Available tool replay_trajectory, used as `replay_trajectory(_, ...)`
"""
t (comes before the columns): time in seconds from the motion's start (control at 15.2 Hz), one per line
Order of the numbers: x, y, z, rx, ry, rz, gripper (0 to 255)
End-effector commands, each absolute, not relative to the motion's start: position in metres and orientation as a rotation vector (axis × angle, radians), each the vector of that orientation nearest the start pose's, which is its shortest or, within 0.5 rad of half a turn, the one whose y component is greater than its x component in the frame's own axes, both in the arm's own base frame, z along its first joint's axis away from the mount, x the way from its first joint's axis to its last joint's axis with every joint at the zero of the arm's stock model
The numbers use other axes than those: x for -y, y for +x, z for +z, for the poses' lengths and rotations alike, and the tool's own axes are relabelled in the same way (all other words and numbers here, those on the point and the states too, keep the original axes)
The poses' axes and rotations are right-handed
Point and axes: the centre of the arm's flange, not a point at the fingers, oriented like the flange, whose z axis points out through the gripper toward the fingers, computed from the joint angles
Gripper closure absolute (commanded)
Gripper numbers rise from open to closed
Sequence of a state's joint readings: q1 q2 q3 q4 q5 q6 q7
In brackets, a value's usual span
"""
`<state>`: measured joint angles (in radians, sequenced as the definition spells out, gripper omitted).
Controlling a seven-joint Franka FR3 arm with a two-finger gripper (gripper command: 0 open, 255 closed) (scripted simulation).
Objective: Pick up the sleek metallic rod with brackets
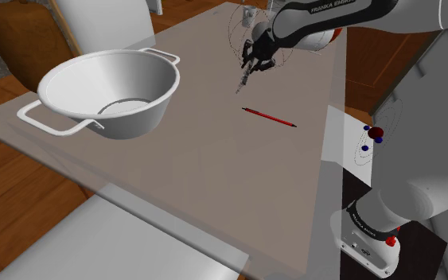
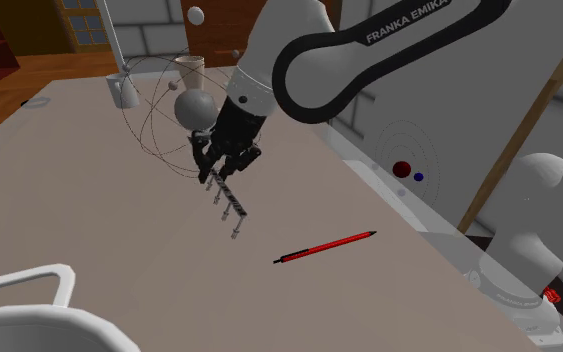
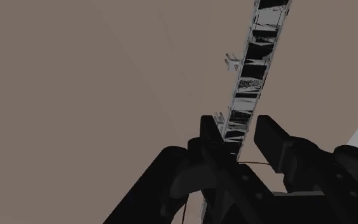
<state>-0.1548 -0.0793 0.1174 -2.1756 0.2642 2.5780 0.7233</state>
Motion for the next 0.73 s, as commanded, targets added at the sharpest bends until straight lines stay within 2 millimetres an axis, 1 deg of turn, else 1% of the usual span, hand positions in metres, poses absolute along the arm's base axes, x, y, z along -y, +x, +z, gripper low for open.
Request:
replay_trajectory(0.0, 0.032, 0.558, 0.460, -1.283, -2.465, -0.496, 255)
replay_trajectory(0.13, 0.028, 0.555, 0.456, -1.284, -2.465, -0.496, 255)
replay_trajectory(0.2, 0.026, 0.559, 0.459, -1.284, -2.466, -0.497, 255)
replay_trajectory(0.33, 0.026, 0.554, 0.461, -1.283, -2.466, -0.496, 255)
replay_trajectory(0.46, 0.027, 0.555, 0.461, -1.283, -2.466, -0.496, 255)
replay_trajectory(0.66, 0.027, 0.555, 0.477, -1.283, -2.466, -0.496, 255)
